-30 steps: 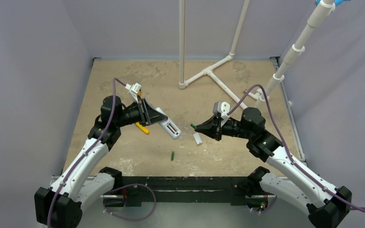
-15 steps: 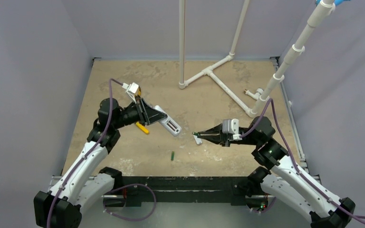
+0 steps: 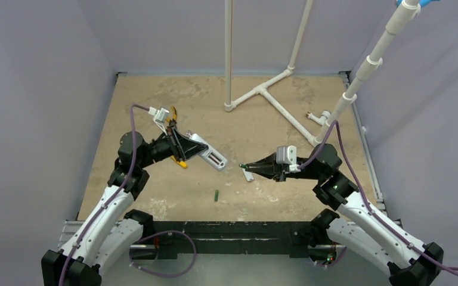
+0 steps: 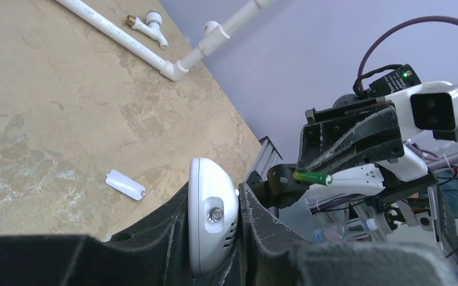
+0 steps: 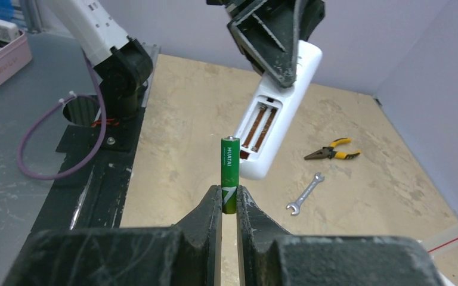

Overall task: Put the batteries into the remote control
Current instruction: Place the battery at the center of the board.

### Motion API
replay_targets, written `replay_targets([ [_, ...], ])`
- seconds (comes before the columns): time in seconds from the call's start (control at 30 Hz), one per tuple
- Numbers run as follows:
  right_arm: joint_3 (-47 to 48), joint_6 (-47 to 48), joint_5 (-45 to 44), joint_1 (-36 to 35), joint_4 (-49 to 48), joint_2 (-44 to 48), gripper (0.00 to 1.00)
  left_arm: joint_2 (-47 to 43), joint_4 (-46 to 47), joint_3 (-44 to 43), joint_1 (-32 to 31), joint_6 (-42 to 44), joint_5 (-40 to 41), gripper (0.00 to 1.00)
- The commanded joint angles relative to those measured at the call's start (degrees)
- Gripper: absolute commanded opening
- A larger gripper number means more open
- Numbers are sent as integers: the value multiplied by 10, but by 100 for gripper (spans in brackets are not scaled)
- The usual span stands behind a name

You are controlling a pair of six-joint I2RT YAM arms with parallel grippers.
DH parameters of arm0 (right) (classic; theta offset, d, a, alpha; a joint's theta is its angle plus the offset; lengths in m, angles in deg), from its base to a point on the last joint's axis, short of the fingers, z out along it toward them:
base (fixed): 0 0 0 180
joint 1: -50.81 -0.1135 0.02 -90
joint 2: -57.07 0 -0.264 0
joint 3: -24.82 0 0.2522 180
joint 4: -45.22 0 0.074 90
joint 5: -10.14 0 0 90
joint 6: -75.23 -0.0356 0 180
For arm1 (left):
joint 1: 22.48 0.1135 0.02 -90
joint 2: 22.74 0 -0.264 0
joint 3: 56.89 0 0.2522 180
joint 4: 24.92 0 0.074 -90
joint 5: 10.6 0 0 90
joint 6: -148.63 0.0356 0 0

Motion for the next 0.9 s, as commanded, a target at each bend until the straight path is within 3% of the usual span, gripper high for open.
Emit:
replay_targets([
  [0.0,4,-32,-42,0,-52,5,0,-42,75,19,-3,34,-3,0],
  [0.43,-11,-109,-190,0,-58,-10,0,-157,133,72,-4,97,-4,0],
  [0.73,-33,-119,-267,0,-70,-27,0,-162,258,68,-5,44,-83,0],
  [0.87,-26,-195,-416,0,-45,-50,1,-160,231,52,-6,61,-89,0],
])
